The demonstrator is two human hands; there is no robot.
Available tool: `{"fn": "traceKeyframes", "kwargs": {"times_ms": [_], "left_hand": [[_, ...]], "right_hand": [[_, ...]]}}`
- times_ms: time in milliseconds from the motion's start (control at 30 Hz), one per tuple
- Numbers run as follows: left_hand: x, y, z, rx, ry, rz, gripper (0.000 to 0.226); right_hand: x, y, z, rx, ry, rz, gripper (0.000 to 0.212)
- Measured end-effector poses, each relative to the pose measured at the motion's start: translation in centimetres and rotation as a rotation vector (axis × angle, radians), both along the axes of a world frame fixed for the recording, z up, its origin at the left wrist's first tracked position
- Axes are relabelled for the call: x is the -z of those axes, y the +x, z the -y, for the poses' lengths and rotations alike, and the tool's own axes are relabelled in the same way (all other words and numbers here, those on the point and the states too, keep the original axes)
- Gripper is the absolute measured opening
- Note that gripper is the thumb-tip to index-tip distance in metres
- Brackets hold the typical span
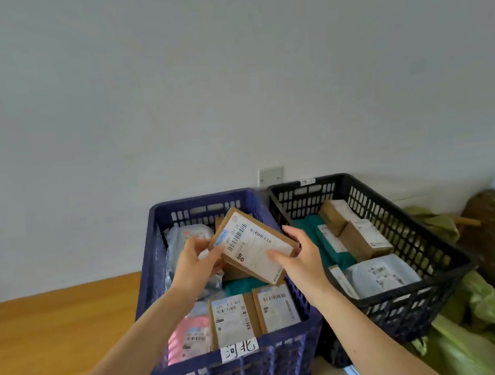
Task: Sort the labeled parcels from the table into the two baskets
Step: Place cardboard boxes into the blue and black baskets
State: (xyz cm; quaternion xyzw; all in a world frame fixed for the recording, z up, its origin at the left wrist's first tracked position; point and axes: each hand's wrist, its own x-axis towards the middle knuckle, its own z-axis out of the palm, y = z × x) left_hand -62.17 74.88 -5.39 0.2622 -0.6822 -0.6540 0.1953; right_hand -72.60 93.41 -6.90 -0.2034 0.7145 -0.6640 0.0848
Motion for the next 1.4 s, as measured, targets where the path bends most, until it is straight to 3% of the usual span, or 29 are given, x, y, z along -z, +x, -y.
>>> {"fn": "traceKeyframes", "kwargs": {"times_ms": [200,467,933,1400], "left_hand": [[2.2,-1.8,2.7,0.034,0.001,0.131,0.028],[4.2,-2.9,5.1,0.117,-0.064,0.301,0.035],[6.0,-4.6,6.2,0.179,-0.1,0.453,0.002],[7.4,-6.7,5.3,0.165,0.007,0.545,0.014]], "right_hand": [[1.5,-2.8,3.0,-0.002,0.009,0.035,0.061],[3.6,-5.6,6.6,-0.033,0.163,0.02,0.049],[6.0,-7.6,8.0,-0.051,0.411,-0.022,0.048],[7.6,-8.1,9.2,-0.011,0.645,-0.092,0.044]]}}
